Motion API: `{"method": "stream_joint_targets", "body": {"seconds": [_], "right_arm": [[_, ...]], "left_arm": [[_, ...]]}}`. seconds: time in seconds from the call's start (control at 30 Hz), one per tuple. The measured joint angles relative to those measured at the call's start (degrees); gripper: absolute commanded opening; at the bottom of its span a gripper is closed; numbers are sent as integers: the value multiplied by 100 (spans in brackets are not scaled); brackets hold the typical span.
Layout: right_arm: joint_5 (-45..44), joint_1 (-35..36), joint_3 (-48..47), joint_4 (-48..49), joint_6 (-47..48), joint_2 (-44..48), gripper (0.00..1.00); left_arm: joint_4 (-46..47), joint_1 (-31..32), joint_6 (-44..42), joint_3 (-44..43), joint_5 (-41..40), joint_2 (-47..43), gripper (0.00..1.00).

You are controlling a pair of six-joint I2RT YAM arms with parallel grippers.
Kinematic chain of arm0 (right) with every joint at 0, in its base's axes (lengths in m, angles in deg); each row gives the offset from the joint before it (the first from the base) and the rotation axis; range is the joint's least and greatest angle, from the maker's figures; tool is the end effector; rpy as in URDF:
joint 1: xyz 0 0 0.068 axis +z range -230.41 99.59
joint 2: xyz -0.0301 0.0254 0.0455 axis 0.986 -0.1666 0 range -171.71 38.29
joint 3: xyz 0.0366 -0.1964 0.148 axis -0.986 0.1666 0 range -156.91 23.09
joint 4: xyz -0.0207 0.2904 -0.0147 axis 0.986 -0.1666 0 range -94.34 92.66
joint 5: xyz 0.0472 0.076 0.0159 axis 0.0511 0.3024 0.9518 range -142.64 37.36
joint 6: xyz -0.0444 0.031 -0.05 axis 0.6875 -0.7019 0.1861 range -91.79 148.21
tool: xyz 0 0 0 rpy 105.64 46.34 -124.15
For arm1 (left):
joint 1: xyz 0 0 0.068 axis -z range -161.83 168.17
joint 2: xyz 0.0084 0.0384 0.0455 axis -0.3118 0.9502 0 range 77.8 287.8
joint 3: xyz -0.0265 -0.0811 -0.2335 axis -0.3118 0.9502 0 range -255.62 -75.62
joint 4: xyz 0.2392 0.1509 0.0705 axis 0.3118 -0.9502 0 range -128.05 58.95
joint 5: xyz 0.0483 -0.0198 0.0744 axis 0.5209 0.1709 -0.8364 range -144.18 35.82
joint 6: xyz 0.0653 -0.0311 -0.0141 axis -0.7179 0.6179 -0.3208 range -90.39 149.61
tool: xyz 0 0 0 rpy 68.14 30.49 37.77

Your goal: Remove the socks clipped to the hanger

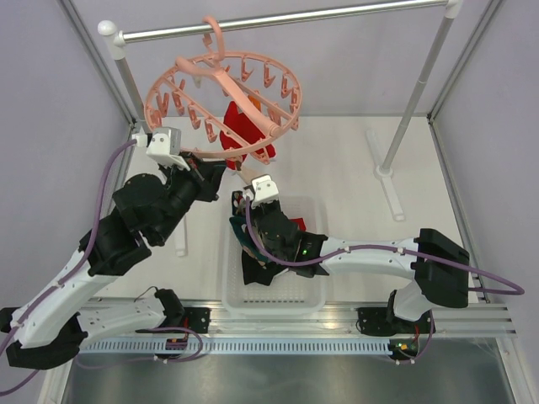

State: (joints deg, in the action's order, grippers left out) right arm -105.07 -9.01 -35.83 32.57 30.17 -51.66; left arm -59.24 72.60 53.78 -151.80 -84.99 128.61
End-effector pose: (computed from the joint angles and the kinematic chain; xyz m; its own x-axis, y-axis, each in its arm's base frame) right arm 0.1736 0.3629 0.2590 0.0049 -0.0507 -0.9987 -0.3251 0.9444 -0.0496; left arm 0.1537 -0.1607 0.4652 -0.1901 -0.3385 -0.9215 0.3543 0.8518 -0.3860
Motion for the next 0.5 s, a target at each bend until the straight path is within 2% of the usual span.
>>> {"method": "stream_joint_targets", "body": {"seconds": [0.13,0.2,0.33,0.43,0.5], "right_arm": [[-7,0,-22,0,22,-2,1],[-15,0,-61,0,42,-15,1],[-22,0,-197,4,83,-103,1],[-24,0,-240,2,90,-162,1],[-26,0,-267,0,101,-197,1]], "left_arm": [[0,0,0,90,313,-164,4],[-2,0,2,160,448,-219,8],[-11,0,28,212,658,-212,36],[-13,0,50,225,715,-155,47],[-13,0,57,229,702,-105,49]]}}
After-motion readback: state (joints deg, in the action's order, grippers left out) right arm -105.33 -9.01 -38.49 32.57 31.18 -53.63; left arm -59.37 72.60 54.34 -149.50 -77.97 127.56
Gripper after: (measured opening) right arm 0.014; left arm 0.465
